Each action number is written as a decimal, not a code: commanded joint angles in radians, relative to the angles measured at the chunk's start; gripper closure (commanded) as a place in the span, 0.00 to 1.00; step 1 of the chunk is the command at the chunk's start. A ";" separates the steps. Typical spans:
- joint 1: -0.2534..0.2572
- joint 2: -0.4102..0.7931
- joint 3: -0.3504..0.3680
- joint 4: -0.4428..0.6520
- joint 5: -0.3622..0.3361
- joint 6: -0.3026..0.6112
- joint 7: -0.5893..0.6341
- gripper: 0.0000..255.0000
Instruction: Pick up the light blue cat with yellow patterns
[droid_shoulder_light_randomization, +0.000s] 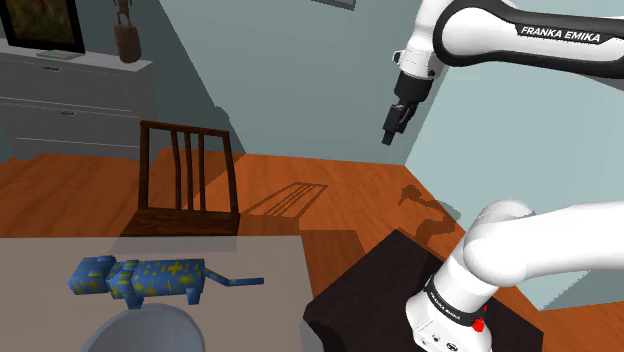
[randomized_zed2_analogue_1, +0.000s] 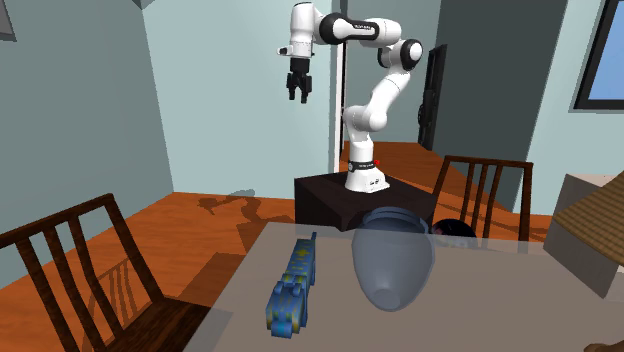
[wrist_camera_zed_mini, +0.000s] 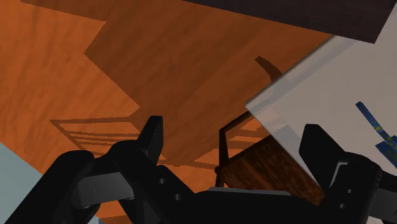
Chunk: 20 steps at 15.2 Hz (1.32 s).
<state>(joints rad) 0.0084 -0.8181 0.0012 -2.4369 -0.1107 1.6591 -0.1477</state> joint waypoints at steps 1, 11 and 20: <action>0.000 0.000 0.000 0.000 0.000 0.000 0.000 0.00; 0.093 0.244 0.096 -0.025 0.067 0.257 0.036 0.00; 0.158 0.515 0.189 0.038 0.087 0.459 0.069 0.00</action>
<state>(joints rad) 0.1593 -0.3344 0.1793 -2.4086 -0.0241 2.0962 -0.0832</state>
